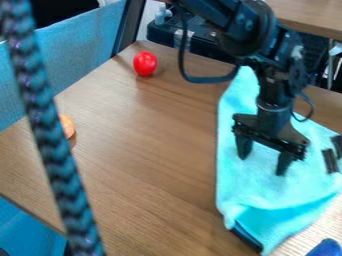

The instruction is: Move the object to the right side of the table

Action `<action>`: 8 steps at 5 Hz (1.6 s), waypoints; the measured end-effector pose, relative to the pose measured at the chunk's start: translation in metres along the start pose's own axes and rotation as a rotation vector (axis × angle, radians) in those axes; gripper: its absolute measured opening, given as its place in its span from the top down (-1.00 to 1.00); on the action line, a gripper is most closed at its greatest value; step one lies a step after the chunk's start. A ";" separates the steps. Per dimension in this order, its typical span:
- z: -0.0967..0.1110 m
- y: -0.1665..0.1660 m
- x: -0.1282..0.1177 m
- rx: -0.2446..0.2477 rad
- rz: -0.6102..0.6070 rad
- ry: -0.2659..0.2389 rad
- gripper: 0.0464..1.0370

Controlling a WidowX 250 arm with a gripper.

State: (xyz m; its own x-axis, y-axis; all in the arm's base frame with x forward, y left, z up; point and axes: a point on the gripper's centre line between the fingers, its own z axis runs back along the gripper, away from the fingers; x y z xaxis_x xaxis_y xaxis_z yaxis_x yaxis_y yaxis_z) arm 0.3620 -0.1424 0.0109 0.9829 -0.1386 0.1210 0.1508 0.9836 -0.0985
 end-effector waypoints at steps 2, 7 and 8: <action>0.001 -0.016 -0.012 -0.012 -0.037 -0.013 -0.93; 0.020 0.023 -0.027 -0.029 -0.188 0.056 -0.92; 0.020 0.029 -0.023 -0.035 -0.176 0.037 -0.92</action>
State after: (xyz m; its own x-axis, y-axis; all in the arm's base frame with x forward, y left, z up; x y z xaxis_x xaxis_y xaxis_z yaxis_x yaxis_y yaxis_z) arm 0.3414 -0.1086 0.0254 0.9443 -0.3126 0.1026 0.3233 0.9394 -0.1136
